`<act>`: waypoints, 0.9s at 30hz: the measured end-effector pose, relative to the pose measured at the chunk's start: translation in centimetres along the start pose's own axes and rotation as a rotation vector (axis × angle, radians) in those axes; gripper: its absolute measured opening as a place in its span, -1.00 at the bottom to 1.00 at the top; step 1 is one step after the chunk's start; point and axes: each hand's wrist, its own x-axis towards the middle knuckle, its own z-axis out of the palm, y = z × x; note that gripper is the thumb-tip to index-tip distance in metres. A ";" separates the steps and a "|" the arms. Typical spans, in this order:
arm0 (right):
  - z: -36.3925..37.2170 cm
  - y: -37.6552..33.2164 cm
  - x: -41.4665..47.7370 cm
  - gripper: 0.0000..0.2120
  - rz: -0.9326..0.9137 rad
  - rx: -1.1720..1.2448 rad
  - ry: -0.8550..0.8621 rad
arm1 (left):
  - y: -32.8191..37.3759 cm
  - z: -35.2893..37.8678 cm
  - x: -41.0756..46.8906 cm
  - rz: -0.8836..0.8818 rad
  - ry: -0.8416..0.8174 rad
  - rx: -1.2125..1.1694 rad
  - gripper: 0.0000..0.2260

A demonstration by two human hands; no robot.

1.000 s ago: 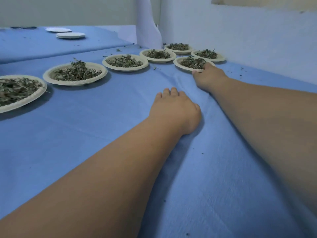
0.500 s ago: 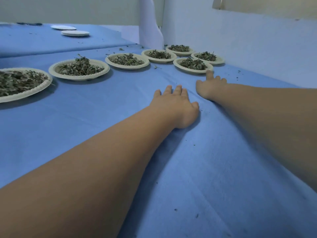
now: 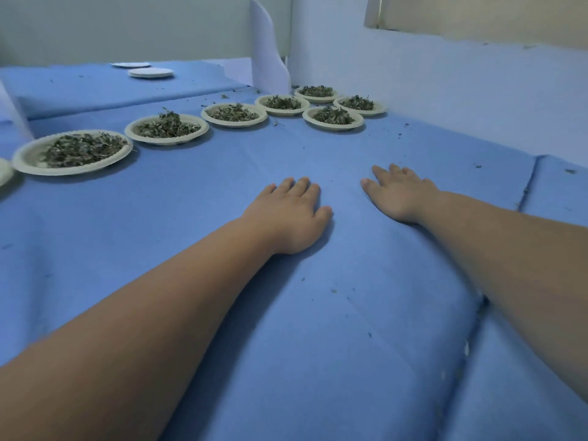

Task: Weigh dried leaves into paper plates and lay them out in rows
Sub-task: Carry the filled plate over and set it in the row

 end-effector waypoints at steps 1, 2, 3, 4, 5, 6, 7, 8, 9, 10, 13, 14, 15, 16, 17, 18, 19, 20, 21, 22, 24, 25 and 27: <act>0.0 0.2 -1.5 -0.29 -0.009 -0.001 -0.001 | 0.6 -0.1 -1.1 -0.001 -0.013 -0.006 -0.40; 0.1 0.3 -3.0 -0.30 -0.018 0.000 0.000 | 1.3 -0.2 -2.3 -0.003 -0.024 -0.011 -0.40; 0.2 0.5 -4.6 -0.31 -0.030 0.003 -0.001 | 2.2 -0.3 -3.4 -0.003 -0.028 -0.019 -0.41; 0.3 0.6 -6.3 -0.32 -0.045 0.008 -0.005 | 3.2 -0.3 -4.4 -0.002 -0.028 -0.039 -0.42; 0.2 0.8 -8.0 -0.32 -0.066 0.021 -0.009 | 4.3 -0.5 -5.3 0.000 -0.021 -0.075 -0.43; 0.0 1.0 -9.7 -0.32 -0.091 0.049 -0.009 | 5.5 -0.7 -6.1 0.002 -0.011 -0.121 -0.44; -0.2 1.2 -11.4 -0.31 -0.116 0.096 0.006 | 6.8 -0.9 -6.8 0.012 0.001 -0.163 -0.45; -0.7 1.5 -13.1 -0.31 -0.137 0.155 0.042 | 8.3 -1.2 -7.4 0.032 0.011 -0.191 -0.45; -1.4 2.0 -14.8 -0.32 -0.153 0.220 0.092 | 9.8 -1.6 -7.9 0.058 0.018 -0.208 -0.45; -2.2 2.5 -16.6 -0.34 -0.165 0.283 0.145 | 11.5 -2.0 -8.3 0.087 0.027 -0.218 -0.45; -5.3 5.1 -22.1 -0.39 -0.183 0.424 0.253 | 17.2 -3.4 -9.6 0.204 0.100 -0.266 -0.46; -6.3 6.2 -24.2 -0.40 -0.174 0.454 0.287 | 19.3 -3.8 -10.1 0.238 0.133 -0.299 -0.46; -7.2 7.5 -26.3 -0.41 -0.160 0.475 0.327 | 21.5 -4.1 -10.5 0.268 0.167 -0.333 -0.46; -7.9 9.0 -28.5 -0.42 -0.141 0.486 0.373 | 23.7 -4.4 -10.8 0.303 0.202 -0.364 -0.47; -8.4 10.6 -30.9 -0.43 -0.119 0.485 0.425 | 26.1 -4.5 -11.2 0.345 0.235 -0.386 -0.48; -8.8 12.3 -33.2 -0.44 -0.096 0.475 0.476 | 28.5 -4.6 -11.5 0.390 0.264 -0.398 -0.49; -8.9 14.0 -35.6 -0.45 -0.073 0.458 0.520 | 30.8 -4.6 -11.9 0.437 0.281 -0.408 -0.49; -8.8 15.8 -38.0 -0.45 -0.052 0.440 0.551 | 33.1 -4.5 -12.5 0.484 0.284 -0.418 -0.49; -8.6 17.6 -40.3 -0.45 -0.035 0.425 0.576 | 35.4 -4.4 -13.1 0.529 0.281 -0.423 -0.49; -8.2 19.5 -42.6 -0.46 -0.015 0.418 0.599 | 37.5 -4.2 -13.6 0.572 0.278 -0.418 -0.48; -7.5 23.4 -46.8 -0.47 0.047 0.407 0.650 | 41.4 -4.1 -14.7 0.647 0.295 -0.386 -0.45; -7.1 25.3 -48.6 -0.48 0.098 0.390 0.673 | 43.2 -4.2 -15.0 0.684 0.315 -0.367 -0.44; -6.2 29.0 -51.5 -0.49 0.210 0.333 0.685 | 46.2 -4.6 -15.1 0.725 0.356 -0.317 -0.42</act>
